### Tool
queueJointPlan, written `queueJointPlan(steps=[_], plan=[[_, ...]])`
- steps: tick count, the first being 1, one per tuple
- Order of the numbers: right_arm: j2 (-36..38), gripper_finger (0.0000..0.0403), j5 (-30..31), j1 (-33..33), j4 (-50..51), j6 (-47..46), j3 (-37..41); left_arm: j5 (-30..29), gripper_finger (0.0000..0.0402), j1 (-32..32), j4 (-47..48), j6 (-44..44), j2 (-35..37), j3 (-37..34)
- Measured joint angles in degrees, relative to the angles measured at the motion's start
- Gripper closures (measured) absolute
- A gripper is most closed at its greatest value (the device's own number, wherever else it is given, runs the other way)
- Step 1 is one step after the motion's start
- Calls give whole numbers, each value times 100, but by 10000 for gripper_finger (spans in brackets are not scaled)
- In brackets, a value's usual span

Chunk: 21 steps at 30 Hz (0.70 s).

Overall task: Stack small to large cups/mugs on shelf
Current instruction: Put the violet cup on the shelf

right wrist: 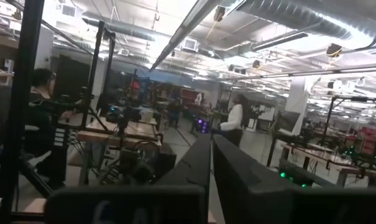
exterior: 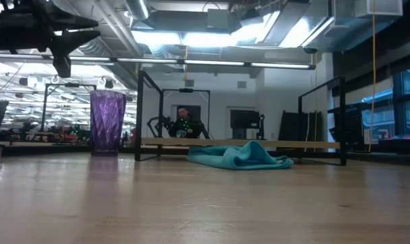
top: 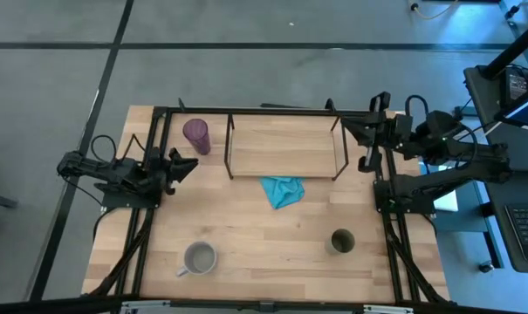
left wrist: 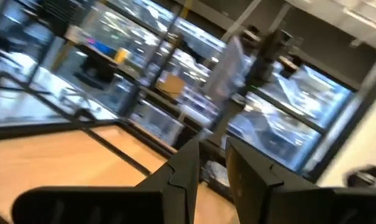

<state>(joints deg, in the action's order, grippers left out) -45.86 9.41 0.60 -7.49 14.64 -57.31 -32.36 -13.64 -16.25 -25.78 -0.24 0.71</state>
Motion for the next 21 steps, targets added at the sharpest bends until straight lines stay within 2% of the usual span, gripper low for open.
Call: queueJointPlan(steps=[2, 8, 12, 15, 18, 21], plan=[[-1, 381, 2, 0, 26, -159, 34, -300, 327, 1, -40, 60, -1, 0], [-25, 381, 4, 0, 29, -414, 36, -271, 327, 1, -645, -84, -1, 2], [-21, 381, 4, 0, 11, -416, 36, -665, 327, 1, -1347, -145, -1, 2], [-19, 381, 4, 0, 11, -414, 38, -683, 327, 1, -1760, 114, 1, 82], [-19, 381, 4, 0, 10, -393, 38, -464, 328, 1, -881, 482, -4, 677], [-17, 381, 4, 0, 9, -384, 40, -564, 328, 1, 1232, 678, -136, 1779]])
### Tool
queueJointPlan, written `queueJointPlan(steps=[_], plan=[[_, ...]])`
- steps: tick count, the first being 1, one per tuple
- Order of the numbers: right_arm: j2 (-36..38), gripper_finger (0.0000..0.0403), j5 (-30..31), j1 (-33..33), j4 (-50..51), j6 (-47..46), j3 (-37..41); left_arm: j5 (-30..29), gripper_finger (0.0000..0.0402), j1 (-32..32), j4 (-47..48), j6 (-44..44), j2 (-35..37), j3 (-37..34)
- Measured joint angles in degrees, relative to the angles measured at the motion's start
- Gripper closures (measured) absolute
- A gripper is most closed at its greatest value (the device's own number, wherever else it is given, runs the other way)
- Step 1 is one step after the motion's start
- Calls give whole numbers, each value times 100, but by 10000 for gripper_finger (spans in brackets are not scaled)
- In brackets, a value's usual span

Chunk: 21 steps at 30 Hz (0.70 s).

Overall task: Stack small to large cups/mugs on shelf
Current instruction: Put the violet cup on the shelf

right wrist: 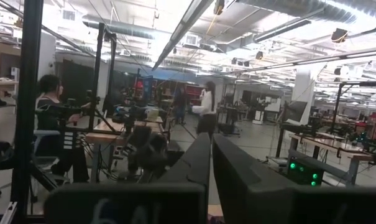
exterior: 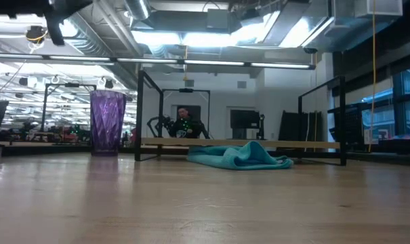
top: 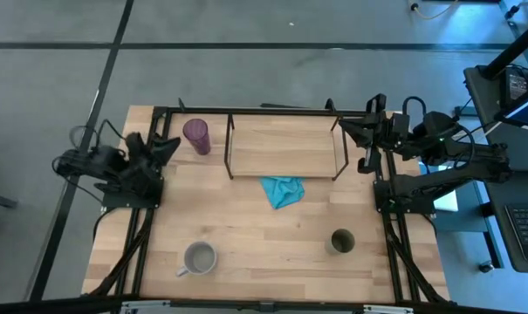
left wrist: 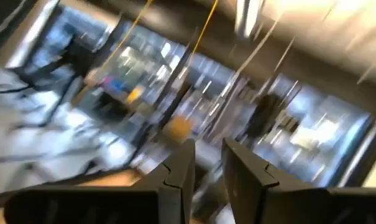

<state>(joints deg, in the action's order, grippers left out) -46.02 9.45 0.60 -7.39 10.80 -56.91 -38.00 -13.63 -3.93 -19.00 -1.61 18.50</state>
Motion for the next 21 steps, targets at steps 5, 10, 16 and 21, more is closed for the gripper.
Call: queueJointPlan(steps=[5, 10, 16, 21], plan=[[0, 381, 0, -53, 33, 20, 0, -792, 328, 0, 3412, -89, -569, 1970], [2, 381, 28, -221, 472, -107, 5, -1666, 327, 0, 5716, -1111, -1193, 3169], [0, 381, 1038, -453, 994, -1134, 9, -1618, 308, 0, 6665, -2250, -1859, 3720], [5, 381, 1346, -604, 805, -1750, 2, -1348, 300, 0, 6842, -2593, -2472, 4130]])
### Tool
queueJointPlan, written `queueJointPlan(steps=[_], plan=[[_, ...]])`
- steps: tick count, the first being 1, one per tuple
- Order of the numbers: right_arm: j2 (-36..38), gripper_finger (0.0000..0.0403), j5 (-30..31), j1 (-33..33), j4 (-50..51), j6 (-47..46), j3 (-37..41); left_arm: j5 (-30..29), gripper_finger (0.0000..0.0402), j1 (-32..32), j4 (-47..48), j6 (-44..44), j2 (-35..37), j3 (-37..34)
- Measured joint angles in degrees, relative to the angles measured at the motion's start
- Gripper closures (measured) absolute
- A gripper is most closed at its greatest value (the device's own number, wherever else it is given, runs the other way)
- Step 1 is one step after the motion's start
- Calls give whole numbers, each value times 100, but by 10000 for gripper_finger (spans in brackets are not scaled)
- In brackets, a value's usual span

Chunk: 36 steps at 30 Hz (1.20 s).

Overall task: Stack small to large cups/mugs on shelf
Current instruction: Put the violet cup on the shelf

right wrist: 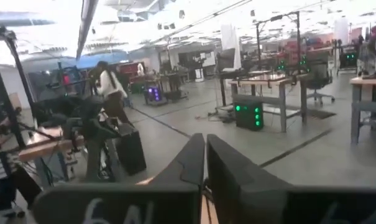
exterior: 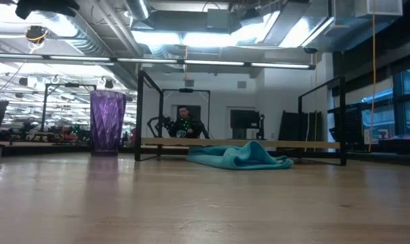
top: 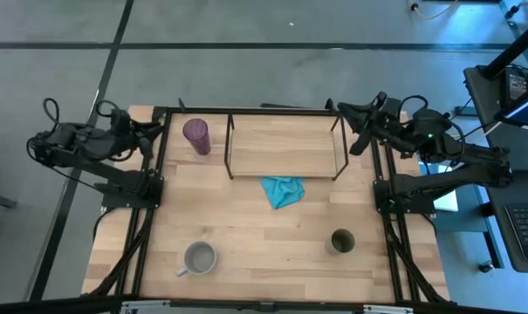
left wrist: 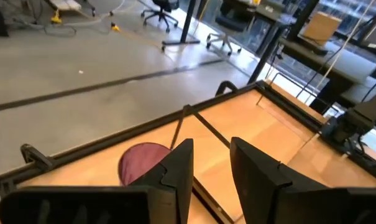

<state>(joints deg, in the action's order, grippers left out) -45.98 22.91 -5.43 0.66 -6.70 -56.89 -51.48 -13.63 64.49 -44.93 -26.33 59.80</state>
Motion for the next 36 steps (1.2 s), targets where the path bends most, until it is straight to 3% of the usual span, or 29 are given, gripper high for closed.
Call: queueJointPlan(steps=[3, 9, 13, 17, 23, 27, 31, 36], plan=[[-4, 381, -49, -100, 140, -276, -47, 166, 300, 75, 154, -87, -456, 368], [-47, 381, -1069, -305, 885, 162, -302, 444, 300, 634, 1174, 46, -1459, 1321], [-154, 381, -397, -648, 1725, 237, -857, 473, 300, 1281, 2164, 21, -1892, 1935], [-320, 381, 258, -1024, 2145, -582, -1416, 917, 300, 1810, 2148, 196, -1910, 2276], [-383, 381, 297, -1108, 1589, -949, -1883, 1159, 300, 2081, 2074, 346, -1919, 2290], [-385, 381, 297, -1108, 1312, -515, -2075, 1290, 300, 2228, 2067, 495, -2072, 2148], [-380, 381, 346, -1108, 1110, -357, -2108, 2113, 300, 2859, 1389, 1211, -2558, 2300], [-448, 381, 370, -1108, 1323, -197, -2108, 3359, 301, 4453, 1334, 2183, -3683, 3210]])
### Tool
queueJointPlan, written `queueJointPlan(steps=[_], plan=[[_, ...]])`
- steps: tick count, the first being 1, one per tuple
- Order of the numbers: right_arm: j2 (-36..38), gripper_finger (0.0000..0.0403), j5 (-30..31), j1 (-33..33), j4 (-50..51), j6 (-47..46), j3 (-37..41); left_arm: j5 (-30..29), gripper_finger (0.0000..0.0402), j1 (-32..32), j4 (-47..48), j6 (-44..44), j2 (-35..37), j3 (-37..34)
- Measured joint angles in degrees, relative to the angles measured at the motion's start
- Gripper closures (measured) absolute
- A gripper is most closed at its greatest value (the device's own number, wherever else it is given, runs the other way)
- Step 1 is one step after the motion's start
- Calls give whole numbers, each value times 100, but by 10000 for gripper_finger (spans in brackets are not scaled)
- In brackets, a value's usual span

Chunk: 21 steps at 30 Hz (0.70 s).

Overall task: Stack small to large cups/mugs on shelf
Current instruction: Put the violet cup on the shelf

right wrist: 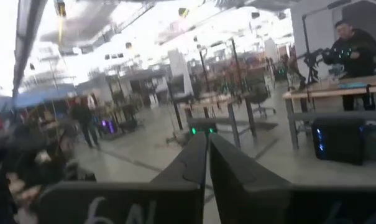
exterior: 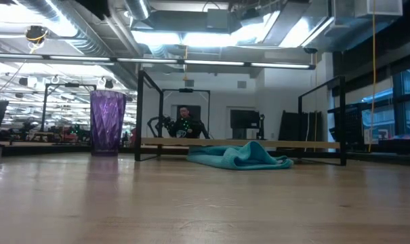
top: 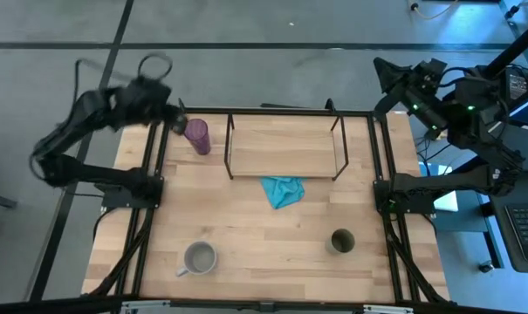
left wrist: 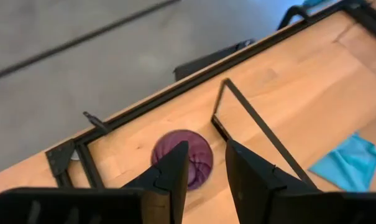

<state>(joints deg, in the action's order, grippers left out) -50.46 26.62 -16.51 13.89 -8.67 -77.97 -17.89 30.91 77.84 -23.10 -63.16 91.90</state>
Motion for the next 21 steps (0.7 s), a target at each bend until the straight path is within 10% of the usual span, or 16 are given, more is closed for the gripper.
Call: queueJointPlan(steps=[9, 21], plan=[[-99, 381, -9, 2, 1178, -322, 0, 2280, 301, 2395, 540, 1229, -1439, 1112], [-120, 381, 256, 2, 1226, -256, 2, 2339, 301, 3059, 1219, 2238, -2270, 625]])
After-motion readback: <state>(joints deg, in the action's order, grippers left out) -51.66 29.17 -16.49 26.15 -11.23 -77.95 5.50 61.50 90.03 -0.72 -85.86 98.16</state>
